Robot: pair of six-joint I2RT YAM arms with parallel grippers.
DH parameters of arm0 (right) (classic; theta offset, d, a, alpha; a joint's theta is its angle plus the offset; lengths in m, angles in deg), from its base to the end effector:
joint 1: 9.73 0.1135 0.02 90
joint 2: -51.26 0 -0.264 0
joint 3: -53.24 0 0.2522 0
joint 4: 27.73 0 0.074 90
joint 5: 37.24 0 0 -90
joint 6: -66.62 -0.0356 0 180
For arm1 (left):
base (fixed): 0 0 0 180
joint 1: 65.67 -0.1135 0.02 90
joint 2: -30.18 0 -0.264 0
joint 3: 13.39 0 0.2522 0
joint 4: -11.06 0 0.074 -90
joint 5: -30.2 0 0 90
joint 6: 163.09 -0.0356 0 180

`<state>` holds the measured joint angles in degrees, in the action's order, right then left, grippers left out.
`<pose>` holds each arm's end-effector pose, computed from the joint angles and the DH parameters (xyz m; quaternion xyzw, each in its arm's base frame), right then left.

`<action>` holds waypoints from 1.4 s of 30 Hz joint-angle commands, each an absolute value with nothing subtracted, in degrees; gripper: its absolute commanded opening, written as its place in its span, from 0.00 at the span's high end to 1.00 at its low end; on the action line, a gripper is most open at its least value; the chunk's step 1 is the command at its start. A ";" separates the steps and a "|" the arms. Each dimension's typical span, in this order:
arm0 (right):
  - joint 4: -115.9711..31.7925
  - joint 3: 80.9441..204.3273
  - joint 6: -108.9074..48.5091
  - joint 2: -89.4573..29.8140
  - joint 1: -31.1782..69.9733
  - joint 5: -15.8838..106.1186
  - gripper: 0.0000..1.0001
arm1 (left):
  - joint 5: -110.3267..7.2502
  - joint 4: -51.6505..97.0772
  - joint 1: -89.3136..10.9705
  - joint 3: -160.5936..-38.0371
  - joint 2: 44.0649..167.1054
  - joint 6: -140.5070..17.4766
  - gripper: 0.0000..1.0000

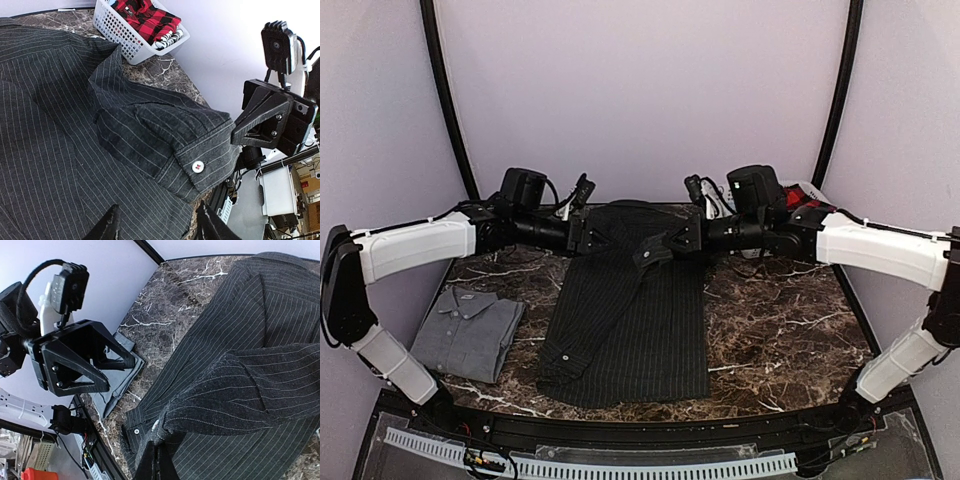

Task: Fold and stack the long sleeve shirts
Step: Pass from the right arm to the left

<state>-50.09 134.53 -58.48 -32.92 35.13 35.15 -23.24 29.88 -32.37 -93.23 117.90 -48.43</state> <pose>0.2353 0.2494 0.3174 -0.1527 0.8246 0.4391 0.3224 0.2817 -0.2104 0.2966 0.2250 0.7936 -0.4750 0.3065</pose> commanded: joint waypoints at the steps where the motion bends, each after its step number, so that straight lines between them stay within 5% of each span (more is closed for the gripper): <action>1: -42.14 128.65 -63.00 -32.61 35.62 32.93 1.00 | -23.70 31.22 -32.10 -89.57 114.81 -47.76 0.50; 12: -44.97 111.65 -71.50 -31.13 38.12 34.28 1.00 | -18.92 31.64 -31.79 -83.71 114.28 -48.18 0.50; 25: -49.89 135.78 -74.10 -47.09 38.33 33.05 1.00 | -33.26 26.86 -25.56 -86.01 115.60 -54.38 0.43; 42: -46.40 141.72 -78.39 -54.18 37.35 29.63 1.00 | -61.94 29.99 -14.43 -91.95 125.56 -58.52 0.32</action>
